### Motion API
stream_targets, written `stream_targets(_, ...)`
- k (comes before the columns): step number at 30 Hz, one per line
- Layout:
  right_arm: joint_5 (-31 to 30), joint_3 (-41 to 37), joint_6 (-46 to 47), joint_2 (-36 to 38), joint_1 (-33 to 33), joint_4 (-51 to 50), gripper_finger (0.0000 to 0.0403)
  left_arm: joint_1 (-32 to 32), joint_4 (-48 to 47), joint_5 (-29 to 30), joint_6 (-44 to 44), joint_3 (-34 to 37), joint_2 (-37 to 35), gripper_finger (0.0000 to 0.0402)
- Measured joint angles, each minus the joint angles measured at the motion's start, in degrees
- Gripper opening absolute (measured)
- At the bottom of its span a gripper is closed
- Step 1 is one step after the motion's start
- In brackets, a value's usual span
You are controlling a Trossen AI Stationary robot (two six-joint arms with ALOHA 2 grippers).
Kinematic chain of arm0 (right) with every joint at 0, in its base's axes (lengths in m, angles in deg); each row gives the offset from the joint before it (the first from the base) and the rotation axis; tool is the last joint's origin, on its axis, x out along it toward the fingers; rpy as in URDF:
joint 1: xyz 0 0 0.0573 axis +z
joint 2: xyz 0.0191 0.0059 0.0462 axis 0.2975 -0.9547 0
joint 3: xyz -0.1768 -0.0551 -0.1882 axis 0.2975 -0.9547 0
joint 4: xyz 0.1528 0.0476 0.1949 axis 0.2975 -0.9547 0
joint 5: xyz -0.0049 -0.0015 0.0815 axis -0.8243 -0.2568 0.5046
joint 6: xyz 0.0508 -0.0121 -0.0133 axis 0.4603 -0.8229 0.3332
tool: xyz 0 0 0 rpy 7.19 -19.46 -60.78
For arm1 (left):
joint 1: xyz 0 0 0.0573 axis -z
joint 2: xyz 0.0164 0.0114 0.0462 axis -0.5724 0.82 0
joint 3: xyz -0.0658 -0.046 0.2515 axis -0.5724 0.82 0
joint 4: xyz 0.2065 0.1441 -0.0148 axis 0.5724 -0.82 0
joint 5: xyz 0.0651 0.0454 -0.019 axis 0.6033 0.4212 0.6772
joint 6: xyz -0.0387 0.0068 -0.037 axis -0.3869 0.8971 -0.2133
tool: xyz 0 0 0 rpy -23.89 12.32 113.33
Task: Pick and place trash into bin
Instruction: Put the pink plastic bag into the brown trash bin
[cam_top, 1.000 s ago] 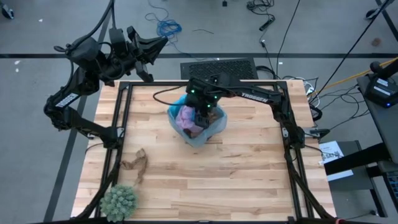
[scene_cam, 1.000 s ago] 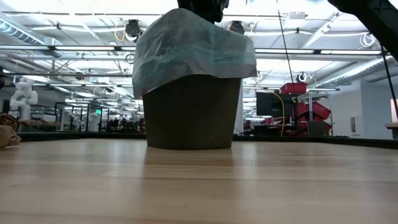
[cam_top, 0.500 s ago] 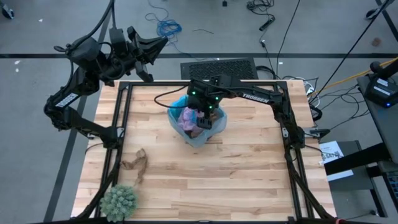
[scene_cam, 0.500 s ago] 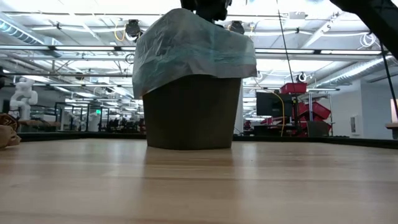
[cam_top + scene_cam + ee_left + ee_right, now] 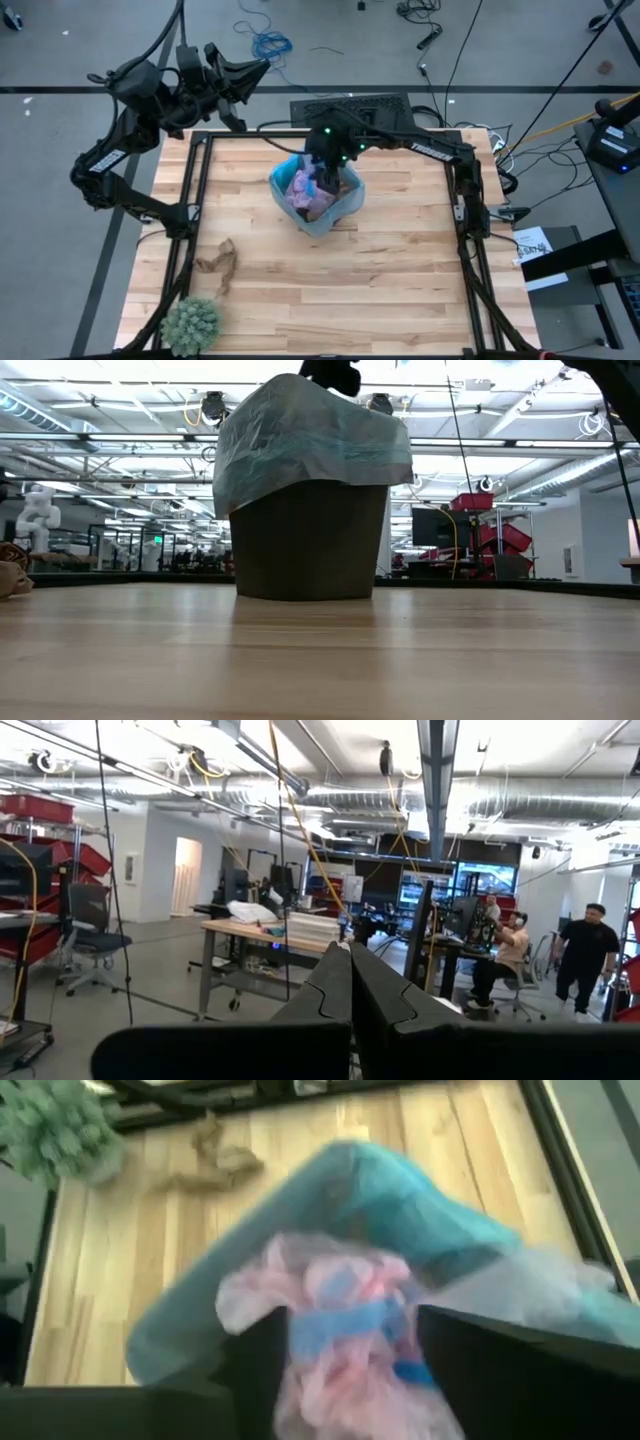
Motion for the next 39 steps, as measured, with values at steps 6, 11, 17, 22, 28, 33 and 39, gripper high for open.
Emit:
stream_targets(6, 0.17, -0.02, -3.7, -1.99, 0.05, 0.41, 0.0017, 0.0, 0.74, 0.0, 0.01, 0.02, 0.0, 0.0)
stream_targets(11, 1.21, -0.07, -3.34, -3.53, -0.37, -2.52, 0.0002, 0.0, 1.23, 0.69, 0.02, 0.02, 0.0, 0.0)
stream_targets(17, 1.07, -0.07, -3.22, -7.42, -0.34, -4.86, 0.0, -0.02, 0.83, 1.5, 0.02, 0.02, 0.32, 0.0)
stream_targets(22, -0.99, 0.12, -5.95, -12.37, -0.31, -12.5, 0.0, 0.0, 0.63, 1.51, 0.0, 0.02, 0.35, 0.0)
stream_targets(28, -2.82, 0.19, -6.82, -13.42, -0.42, -12.0, 0.0, -0.02, 0.38, 1.53, -0.09, 0.02, 0.35, 0.0)
stream_targets(33, -1.82, 0.01, -6.74, -12.62, -0.95, -12.4, 0.0, 0.0, 0.42, 1.53, -0.07, 0.02, 0.35, 0.0)
stream_targets(39, -0.61, -0.24, -4.75, -8.52, -0.54, -8.99, 0.0, 0.0, 0.55, 1.53, -0.04, 0.02, 0.35, 0.0)
